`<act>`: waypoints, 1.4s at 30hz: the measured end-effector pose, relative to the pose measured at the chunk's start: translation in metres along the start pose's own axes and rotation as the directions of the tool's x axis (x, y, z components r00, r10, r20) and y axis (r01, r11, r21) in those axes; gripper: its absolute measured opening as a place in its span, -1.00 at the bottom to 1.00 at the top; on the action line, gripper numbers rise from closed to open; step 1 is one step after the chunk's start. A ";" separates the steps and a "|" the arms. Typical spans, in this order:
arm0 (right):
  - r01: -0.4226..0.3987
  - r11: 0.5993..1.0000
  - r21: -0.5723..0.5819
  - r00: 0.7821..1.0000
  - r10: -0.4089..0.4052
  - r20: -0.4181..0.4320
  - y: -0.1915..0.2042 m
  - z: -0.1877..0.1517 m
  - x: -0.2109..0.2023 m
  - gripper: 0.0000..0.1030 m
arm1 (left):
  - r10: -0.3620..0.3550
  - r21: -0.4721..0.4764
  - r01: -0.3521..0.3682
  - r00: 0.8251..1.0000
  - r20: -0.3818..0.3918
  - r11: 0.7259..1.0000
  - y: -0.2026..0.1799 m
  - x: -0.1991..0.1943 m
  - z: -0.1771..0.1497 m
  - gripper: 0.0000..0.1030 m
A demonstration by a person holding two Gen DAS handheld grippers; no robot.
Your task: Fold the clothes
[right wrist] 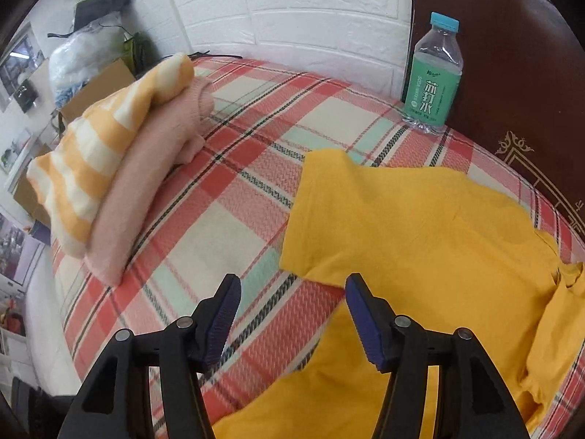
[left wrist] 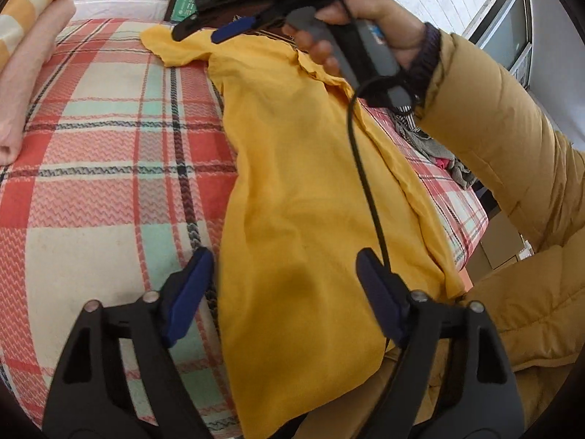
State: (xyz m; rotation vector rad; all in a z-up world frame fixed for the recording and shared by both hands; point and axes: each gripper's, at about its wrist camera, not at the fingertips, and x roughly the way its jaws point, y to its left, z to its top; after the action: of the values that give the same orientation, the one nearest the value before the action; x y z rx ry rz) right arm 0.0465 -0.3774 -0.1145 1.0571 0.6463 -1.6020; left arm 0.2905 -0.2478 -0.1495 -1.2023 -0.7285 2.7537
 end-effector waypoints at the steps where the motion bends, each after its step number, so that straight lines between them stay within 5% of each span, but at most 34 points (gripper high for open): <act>1: 0.005 1.000 -0.001 1.000 -0.005 -0.009 0.002 0.005 0.008 0.18 | 0.007 0.003 -0.007 1.000 -0.007 1.000 0.001 0.000 -0.001 0.08; 4: 0.025 1.000 -0.002 0.999 -0.025 -0.025 0.007 0.018 0.030 0.18 | 0.025 -0.005 -0.025 0.999 -0.020 1.000 0.006 -0.001 -0.002 -0.36; 6: 0.044 0.999 0.010 0.998 -0.044 -0.034 0.008 0.025 0.040 0.18 | 0.028 -0.025 -0.029 0.999 -0.029 0.999 0.010 -0.001 -0.001 -0.83; 11: 0.103 0.994 0.037 0.994 -0.102 -0.048 -0.002 0.030 0.058 0.00 | 0.019 -0.028 -0.020 0.999 -0.032 0.999 0.006 -0.003 0.000 -0.87; 15: 0.098 0.992 0.077 0.995 -0.096 -0.029 -0.017 0.029 0.051 -0.81 | 0.012 -0.030 -0.013 0.999 -0.035 0.999 0.003 -0.004 0.001 -0.89; 20: -0.038 0.981 0.191 0.999 0.031 0.041 -0.049 0.020 0.019 -0.85 | -0.001 -0.034 0.000 0.999 -0.035 0.999 -0.001 -0.006 0.003 -0.89; 26: -0.232 0.923 0.306 0.960 0.167 0.224 -0.102 0.004 -0.055 -0.85 | -0.041 0.026 0.041 0.999 -0.005 0.999 -0.025 -0.014 0.018 -0.89; 34: -0.333 0.829 0.450 0.916 0.170 0.365 -0.185 -0.037 -0.095 -0.85 | -0.092 0.114 0.096 0.995 -0.038 0.989 -0.065 0.001 0.037 -0.89; 42: -0.315 0.775 0.549 0.925 0.120 0.362 -0.235 -0.089 -0.090 -0.85 | -0.105 0.153 0.126 0.984 -0.141 0.980 -0.102 0.042 0.035 -0.89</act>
State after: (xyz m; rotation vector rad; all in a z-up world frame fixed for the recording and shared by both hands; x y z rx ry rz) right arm -0.1459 -0.1926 -0.1013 1.2375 -0.2287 -1.7504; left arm 0.2229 -0.1620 -0.1128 -1.2522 -0.5329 2.5540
